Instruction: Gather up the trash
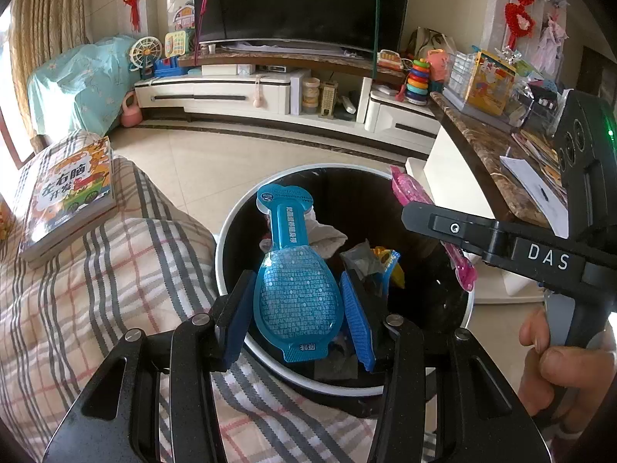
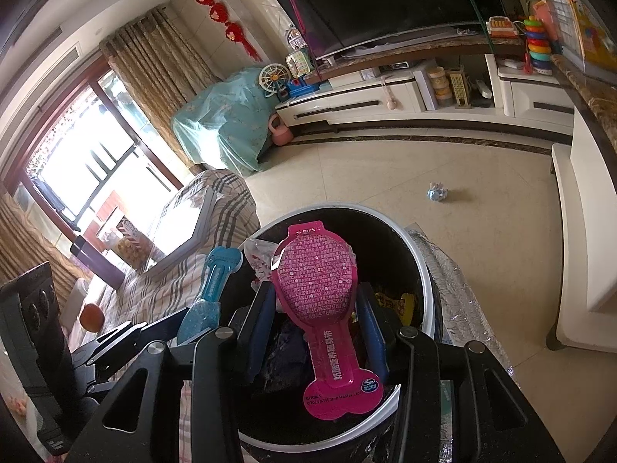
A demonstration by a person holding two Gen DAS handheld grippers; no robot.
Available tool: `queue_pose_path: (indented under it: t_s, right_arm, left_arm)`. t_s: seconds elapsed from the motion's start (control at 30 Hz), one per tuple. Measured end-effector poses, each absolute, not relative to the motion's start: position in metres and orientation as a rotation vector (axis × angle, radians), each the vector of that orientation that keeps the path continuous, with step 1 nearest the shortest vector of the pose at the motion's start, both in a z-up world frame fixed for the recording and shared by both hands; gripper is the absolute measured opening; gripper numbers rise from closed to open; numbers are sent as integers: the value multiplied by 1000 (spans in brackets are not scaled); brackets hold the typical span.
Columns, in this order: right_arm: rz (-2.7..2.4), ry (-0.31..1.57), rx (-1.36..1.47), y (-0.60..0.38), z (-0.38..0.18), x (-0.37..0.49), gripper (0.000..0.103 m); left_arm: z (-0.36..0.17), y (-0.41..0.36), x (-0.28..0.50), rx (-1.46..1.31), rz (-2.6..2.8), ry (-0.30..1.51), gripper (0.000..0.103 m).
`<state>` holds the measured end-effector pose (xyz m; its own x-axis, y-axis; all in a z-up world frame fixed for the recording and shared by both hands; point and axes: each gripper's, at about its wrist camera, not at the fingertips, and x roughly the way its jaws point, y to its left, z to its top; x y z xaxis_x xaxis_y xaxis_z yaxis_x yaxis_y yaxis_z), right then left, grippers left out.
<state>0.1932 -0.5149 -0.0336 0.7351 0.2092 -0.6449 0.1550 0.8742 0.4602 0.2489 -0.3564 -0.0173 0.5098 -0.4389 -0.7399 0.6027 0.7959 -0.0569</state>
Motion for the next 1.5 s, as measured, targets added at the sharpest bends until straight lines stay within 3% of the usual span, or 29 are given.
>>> queue_pose_path:
  t_s: [0.87, 1.0, 1.23, 1.3, 1.5]
  right_arm:
    - [30, 766, 529, -517, -38, 198, 46]
    - [28, 765, 540, -519, -36, 197, 48]
    - [15, 723, 558, -517, -26, 177, 62]
    - [13, 706, 561, -515, -22, 170, 71]
    - [8, 676, 564, -499, -14, 141, 80]
  left_arm:
    - [-19, -362, 257, 225, -617, 852, 45]
    - [-16, -359, 255, 221, -611, 848, 53]
    - [-5, -335, 236, 191, -576, 802, 67]
    - [-4, -324, 230, 166, -571, 800, 67]
    - [-4, -288, 202, 78, -543, 797, 73]
